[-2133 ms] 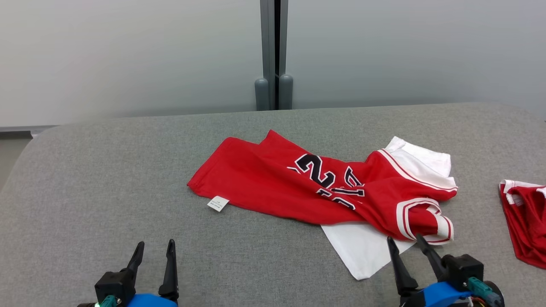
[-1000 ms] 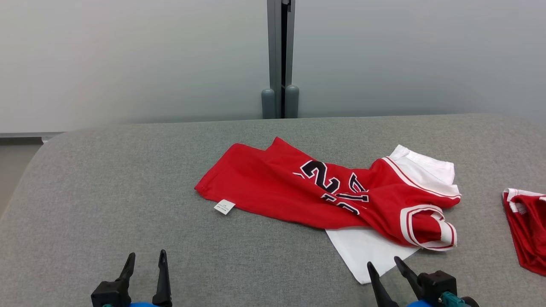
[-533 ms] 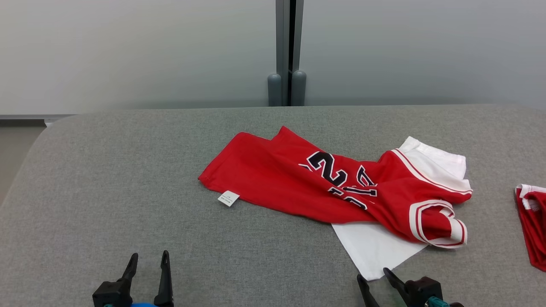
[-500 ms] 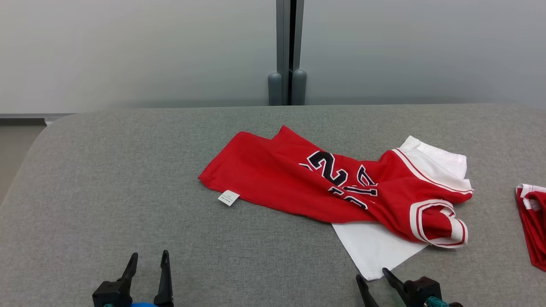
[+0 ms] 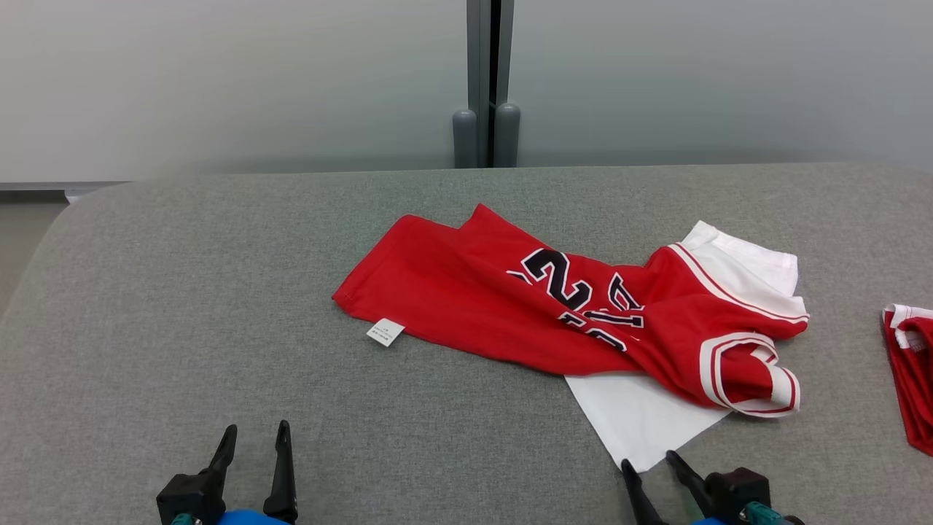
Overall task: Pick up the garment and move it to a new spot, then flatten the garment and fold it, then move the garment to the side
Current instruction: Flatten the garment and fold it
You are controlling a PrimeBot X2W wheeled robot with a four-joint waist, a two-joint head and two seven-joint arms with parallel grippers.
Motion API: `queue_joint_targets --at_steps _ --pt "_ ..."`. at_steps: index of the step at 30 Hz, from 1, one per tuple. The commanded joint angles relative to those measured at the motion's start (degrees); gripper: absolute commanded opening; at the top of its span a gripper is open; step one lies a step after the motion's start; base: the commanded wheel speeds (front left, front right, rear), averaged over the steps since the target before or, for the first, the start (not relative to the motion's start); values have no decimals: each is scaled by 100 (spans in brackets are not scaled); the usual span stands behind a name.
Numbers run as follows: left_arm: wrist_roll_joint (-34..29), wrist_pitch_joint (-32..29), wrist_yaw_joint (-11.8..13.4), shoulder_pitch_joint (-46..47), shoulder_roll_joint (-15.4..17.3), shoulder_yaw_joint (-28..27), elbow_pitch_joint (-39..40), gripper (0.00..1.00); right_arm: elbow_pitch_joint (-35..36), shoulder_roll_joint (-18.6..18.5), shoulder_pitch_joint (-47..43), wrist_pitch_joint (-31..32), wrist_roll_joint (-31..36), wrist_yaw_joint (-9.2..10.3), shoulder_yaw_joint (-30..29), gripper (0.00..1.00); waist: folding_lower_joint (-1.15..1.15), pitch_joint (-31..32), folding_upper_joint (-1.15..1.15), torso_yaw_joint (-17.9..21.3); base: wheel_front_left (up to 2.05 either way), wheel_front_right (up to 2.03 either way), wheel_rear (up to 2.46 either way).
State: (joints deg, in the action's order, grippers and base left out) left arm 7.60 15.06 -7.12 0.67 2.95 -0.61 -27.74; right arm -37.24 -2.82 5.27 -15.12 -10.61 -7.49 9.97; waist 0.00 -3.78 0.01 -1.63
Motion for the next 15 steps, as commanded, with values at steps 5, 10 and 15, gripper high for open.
queue_joint_targets --at_steps 5,10,15 --pt "33 16 -32 168 0 43 8 100 149 -20 91 -3 472 0 348 100 0 -58 -1 -22 0 0 0" --pt "77 16 -37 161 -1 27 -43 100 -96 -21 13 -1 743 0 344 95 0 -76 -1 -70 0 0 0" --pt "93 16 -39 183 0 20 -57 100 -341 -24 72 12 893 1 235 45 0 -111 -1 -90 0 0 0"
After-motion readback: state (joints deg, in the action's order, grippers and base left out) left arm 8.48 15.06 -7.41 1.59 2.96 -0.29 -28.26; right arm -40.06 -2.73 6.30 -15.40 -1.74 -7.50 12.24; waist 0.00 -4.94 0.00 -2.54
